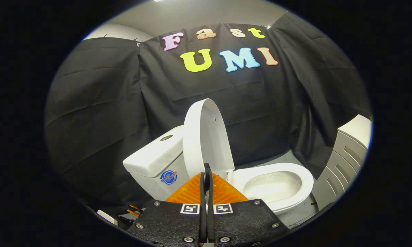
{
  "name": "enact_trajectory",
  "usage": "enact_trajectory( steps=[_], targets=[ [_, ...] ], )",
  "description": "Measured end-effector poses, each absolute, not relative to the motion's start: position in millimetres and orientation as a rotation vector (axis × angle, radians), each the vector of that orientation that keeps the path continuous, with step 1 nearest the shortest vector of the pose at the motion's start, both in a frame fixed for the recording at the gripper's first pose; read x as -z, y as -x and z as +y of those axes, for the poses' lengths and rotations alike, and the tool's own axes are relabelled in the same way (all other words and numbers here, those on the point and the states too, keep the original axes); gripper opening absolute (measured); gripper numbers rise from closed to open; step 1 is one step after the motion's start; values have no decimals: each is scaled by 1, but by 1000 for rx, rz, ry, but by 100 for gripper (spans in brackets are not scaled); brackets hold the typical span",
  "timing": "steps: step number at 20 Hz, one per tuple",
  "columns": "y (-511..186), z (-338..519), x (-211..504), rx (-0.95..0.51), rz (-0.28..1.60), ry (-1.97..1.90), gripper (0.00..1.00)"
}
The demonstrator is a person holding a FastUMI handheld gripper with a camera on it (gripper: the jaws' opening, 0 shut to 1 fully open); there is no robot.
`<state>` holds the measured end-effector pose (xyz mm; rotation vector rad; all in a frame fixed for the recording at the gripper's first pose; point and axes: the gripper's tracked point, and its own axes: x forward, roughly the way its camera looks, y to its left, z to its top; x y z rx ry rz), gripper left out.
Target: Open the toilet lid.
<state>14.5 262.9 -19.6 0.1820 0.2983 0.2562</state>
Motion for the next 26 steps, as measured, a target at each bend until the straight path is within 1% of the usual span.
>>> enact_trajectory(
  steps=[19, 26],
  targets=[
    [-14, 317, 17, -366, 256, -148, 1],
    [-13, 313, 15, -387, 191, -111, 2]
  ],
)
